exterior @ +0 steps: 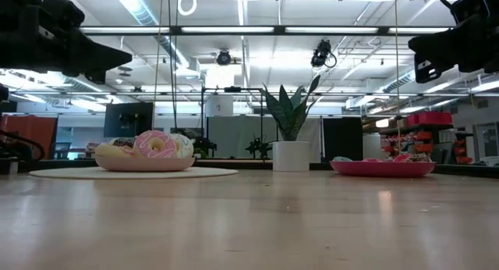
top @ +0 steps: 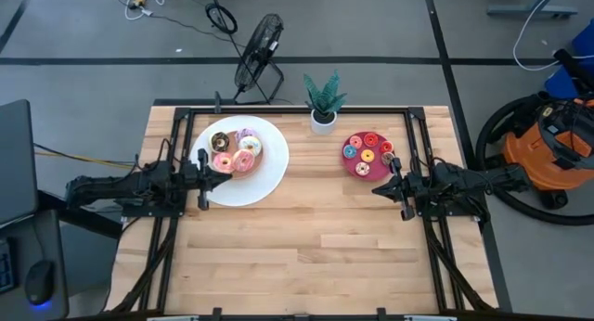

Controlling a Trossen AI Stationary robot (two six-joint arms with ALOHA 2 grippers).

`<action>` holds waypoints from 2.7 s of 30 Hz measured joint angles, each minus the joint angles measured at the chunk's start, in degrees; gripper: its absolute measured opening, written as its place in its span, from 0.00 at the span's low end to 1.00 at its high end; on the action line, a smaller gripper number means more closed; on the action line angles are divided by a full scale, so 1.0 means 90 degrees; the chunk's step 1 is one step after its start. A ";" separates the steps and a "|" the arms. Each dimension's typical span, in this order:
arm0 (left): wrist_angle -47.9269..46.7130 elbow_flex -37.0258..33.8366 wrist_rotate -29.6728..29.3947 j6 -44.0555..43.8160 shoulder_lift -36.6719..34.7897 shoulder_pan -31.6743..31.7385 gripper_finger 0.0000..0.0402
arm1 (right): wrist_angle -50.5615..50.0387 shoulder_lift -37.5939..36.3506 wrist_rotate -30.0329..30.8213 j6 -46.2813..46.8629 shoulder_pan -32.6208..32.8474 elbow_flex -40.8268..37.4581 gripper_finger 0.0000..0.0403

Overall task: Pick & Place donuts
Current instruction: Return to Home Position

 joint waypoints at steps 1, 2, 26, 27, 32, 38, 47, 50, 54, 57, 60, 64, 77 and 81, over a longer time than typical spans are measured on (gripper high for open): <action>-0.0002 0.0000 0.0000 -0.0001 -0.0001 0.0000 0.00 | 0.0000 0.0000 0.0000 0.0009 0.0000 0.0000 0.01; 0.0010 -0.0001 -0.0002 -0.0001 -0.0002 0.0000 0.00 | 0.0000 0.0000 0.0000 0.0052 0.0000 0.0000 0.01; 0.0092 -0.0005 -0.0015 0.0003 -0.0002 0.0000 0.01 | 0.0002 0.0000 0.0002 0.0478 0.0000 0.0000 0.05; 0.0095 -0.0005 -0.0015 0.0000 -0.0002 0.0000 0.01 | 0.0002 0.0000 0.0003 0.0475 -0.0001 0.0000 0.05; 0.0100 -0.0005 -0.0012 0.0000 -0.0002 0.0000 0.01 | 0.0005 0.0000 -0.0002 0.0475 -0.0002 0.0000 0.05; 0.0102 -0.0005 -0.0012 0.0002 -0.0002 0.0000 0.01 | 0.0008 0.0000 0.0002 0.0475 -0.0002 0.0000 0.05; 0.0107 -0.0005 -0.0010 0.0002 -0.0002 0.0000 0.01 | 0.0010 0.0000 -0.0002 0.0473 -0.0343 0.0002 0.05; 0.0107 -0.0005 -0.0010 0.0000 -0.0002 0.0000 0.01 | 0.0012 0.0000 -0.0002 0.0473 -0.0670 0.0000 0.05; 0.0109 -0.0005 -0.0007 0.0002 -0.0002 0.0000 0.01 | 0.0010 0.0000 -0.0026 0.0539 -0.0978 0.0000 0.05; 0.0109 -0.0005 -0.0007 0.0004 -0.0002 0.0000 0.01 | 0.0007 0.0000 -0.0041 0.0553 -0.1074 0.0002 0.05; 0.0109 -0.0005 -0.0009 0.0002 -0.0002 0.0000 0.01 | 0.0002 0.0000 -0.0043 0.0553 -0.1078 0.0002 0.05; 0.0109 -0.0005 -0.0008 0.0002 -0.0002 0.0002 0.01 | -0.0001 0.0000 -0.0044 0.0555 -0.1078 0.0002 0.05; 0.0109 -0.0005 -0.0009 0.0002 -0.0002 0.0000 0.01 | -0.0007 0.0000 -0.0046 0.0580 -0.1076 0.0002 0.05; 0.0109 -0.0005 -0.0007 0.0001 -0.0002 0.0000 0.01 | -0.0007 0.0000 -0.0045 0.0579 -0.1076 0.0002 0.05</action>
